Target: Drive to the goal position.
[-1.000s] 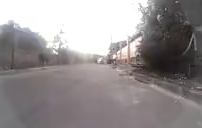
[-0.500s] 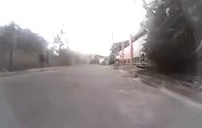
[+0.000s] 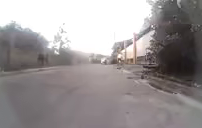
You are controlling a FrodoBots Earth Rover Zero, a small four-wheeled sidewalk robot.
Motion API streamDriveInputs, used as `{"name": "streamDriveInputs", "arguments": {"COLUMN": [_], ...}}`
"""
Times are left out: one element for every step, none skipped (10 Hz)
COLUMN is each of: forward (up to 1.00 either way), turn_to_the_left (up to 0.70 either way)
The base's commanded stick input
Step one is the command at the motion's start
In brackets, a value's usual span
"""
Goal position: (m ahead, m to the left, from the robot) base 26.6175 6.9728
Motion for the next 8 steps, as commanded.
{"name": "streamDriveInputs", "arguments": {"forward": [1.00, 1.00, 1.00, 1.00, 1.00, 1.00, 1.00, 1.00], "turn_to_the_left": [0.00, 0.00, 0.00, 0.00, 0.00, 0.00, 0.00, 0.00]}}
